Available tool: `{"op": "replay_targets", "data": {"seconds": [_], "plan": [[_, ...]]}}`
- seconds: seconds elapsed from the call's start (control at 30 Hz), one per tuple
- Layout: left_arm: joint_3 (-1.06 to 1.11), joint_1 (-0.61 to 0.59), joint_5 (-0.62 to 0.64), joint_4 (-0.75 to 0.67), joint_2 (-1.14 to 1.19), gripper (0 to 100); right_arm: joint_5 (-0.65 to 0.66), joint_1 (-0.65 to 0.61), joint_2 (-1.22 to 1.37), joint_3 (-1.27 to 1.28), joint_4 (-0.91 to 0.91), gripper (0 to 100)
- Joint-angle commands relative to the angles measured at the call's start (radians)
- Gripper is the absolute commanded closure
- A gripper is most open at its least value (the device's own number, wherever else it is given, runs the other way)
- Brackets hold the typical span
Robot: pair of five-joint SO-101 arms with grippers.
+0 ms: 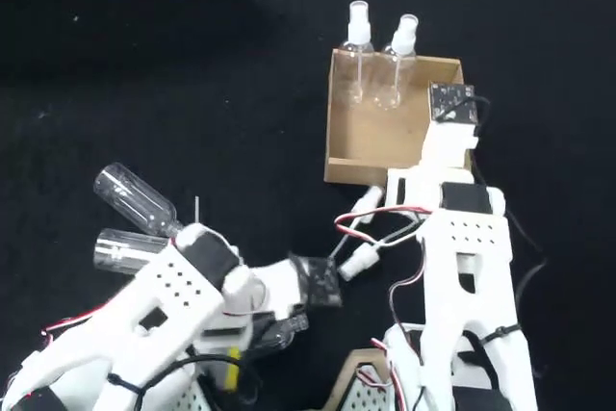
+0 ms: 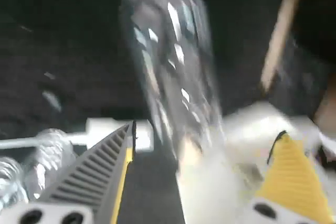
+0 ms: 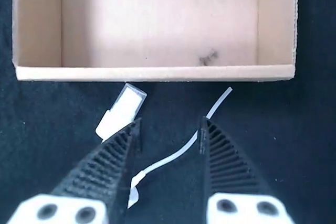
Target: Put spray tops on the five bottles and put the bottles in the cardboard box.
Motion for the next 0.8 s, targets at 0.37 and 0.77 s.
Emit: {"op": "replay_targets", "data": {"seconds": [0.37,0.77], "plan": [[0.229,0.015,0.239,-0.407,-0.003,61,0.005,-0.002,-0.044,-0.004,-0.035,85.8],[0.252,0.015,0.249,-0.41,-0.015,97,0.005,-0.002,-0.044,-0.004,-0.035,85.8]]}}
